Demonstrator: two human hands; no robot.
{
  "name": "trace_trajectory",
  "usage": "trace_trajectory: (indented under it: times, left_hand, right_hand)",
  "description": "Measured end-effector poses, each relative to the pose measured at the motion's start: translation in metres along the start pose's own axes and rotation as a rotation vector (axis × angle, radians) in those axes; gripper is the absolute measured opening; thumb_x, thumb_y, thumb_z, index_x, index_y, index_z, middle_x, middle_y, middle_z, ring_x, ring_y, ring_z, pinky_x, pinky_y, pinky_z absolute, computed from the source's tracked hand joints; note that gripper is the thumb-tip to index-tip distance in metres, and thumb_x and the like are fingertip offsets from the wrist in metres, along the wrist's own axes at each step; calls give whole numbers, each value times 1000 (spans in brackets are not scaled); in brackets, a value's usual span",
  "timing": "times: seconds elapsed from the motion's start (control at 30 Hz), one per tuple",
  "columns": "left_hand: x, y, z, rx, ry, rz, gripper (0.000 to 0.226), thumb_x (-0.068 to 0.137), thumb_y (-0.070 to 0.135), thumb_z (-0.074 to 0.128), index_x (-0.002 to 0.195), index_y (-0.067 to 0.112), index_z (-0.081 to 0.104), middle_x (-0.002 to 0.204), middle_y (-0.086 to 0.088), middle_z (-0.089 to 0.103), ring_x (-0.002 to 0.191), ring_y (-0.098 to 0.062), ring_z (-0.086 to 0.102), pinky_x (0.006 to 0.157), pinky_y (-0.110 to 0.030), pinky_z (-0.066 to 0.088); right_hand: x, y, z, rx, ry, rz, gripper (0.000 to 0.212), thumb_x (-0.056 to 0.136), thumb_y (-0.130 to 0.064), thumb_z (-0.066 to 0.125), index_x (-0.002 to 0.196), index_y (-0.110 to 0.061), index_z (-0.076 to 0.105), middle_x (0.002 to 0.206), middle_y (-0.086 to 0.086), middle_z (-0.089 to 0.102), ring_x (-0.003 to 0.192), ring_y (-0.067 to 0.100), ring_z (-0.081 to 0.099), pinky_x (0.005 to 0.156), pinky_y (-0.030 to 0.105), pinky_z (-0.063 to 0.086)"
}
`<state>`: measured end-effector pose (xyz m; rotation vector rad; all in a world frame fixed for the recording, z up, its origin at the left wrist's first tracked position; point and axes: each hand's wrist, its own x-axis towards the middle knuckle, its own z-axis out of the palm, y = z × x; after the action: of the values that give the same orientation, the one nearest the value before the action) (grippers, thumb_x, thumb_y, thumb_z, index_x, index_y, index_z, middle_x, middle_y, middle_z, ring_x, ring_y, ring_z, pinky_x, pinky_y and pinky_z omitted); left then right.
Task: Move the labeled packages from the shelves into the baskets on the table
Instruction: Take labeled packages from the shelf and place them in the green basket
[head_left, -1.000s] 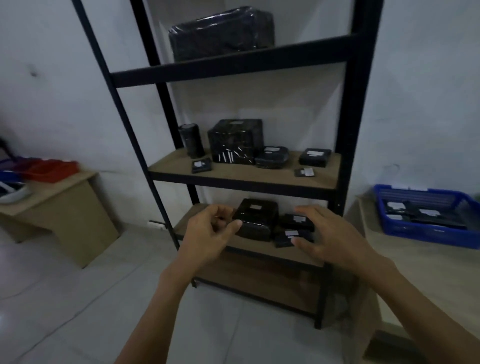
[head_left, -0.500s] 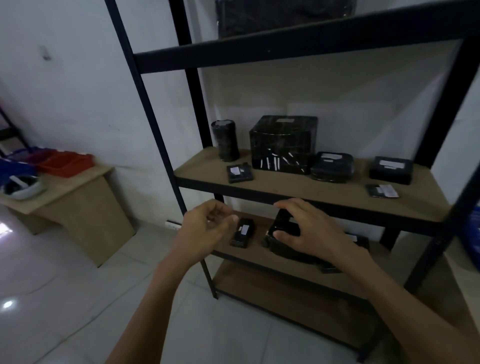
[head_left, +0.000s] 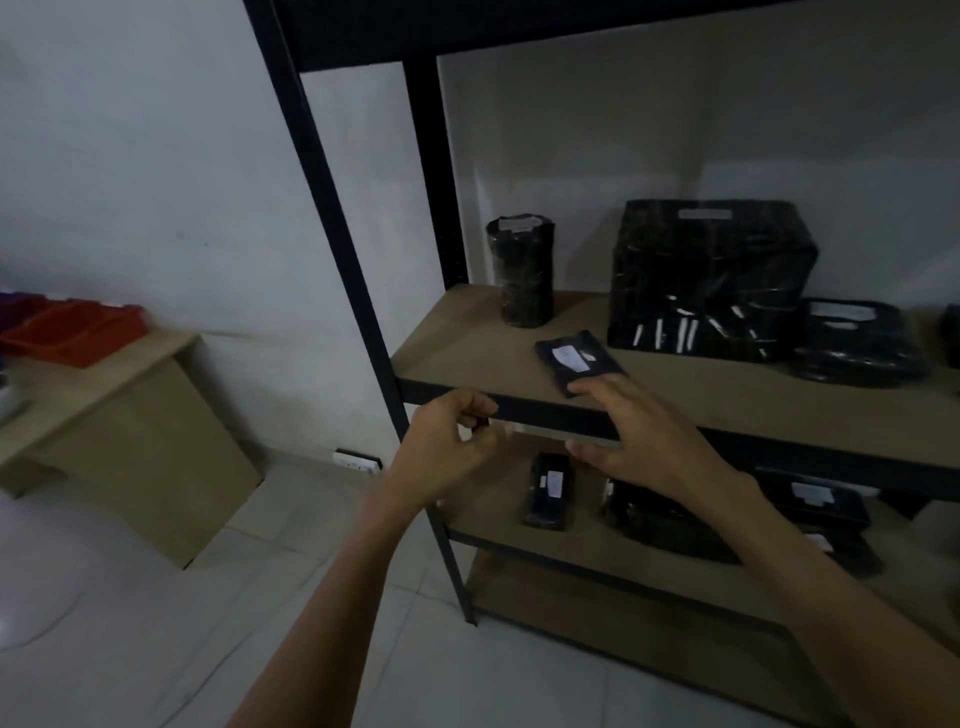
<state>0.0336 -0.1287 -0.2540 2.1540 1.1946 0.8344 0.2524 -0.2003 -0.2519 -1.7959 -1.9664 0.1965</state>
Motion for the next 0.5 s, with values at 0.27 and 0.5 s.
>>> trace_trajectory:
  times: [0.27,0.5]
  left_hand:
    - [76,-72,-10,91,-57,96,53,74,49,75,113,16,59,111,3,63,102,-14,59,86,-34,50]
    - [124,-117,18,489,-250,161,121,54,89,41,151,20,19,161,-3,6,148,-21,-1,117,-48,-1]
  right_hand:
    - [79,-10,34,-47,5,96,65,81,-52,61,137,-32,36,140,-5,42,122,17,45,95,37,44]
    - [139,-2,36,97,59,147,60,79,-45,68,131,-26,45,129,-2,50,113,17,50,93,37,45]
